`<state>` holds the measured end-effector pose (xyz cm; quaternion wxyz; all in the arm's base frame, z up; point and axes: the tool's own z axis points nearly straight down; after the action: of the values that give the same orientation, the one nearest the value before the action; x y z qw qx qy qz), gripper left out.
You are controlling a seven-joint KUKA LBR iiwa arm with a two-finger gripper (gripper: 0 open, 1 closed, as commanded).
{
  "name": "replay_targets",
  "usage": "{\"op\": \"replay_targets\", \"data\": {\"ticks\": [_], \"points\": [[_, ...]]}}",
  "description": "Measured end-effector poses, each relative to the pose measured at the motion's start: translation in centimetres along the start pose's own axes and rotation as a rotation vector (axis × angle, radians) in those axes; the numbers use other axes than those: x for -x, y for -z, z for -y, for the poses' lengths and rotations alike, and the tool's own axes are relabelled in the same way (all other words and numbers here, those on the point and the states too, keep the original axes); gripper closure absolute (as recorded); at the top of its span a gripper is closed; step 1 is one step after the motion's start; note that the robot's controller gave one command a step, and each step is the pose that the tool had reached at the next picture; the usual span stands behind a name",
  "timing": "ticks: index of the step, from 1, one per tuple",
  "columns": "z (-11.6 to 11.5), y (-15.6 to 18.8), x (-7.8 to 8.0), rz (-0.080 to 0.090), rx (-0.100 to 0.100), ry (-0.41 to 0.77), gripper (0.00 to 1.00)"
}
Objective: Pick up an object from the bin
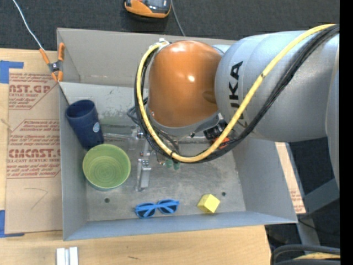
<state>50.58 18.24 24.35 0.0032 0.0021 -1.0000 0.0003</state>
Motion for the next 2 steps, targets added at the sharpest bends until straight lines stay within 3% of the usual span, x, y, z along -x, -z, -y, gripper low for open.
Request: {"op": "replay_targets", "data": {"ticks": [1,2], "points": [[-1.3,-11.8,8.9,0.0,0.001,-0.018,0.0],[0.3,-15.5,7.3,0.0,0.001,0.301,0.0]]}}
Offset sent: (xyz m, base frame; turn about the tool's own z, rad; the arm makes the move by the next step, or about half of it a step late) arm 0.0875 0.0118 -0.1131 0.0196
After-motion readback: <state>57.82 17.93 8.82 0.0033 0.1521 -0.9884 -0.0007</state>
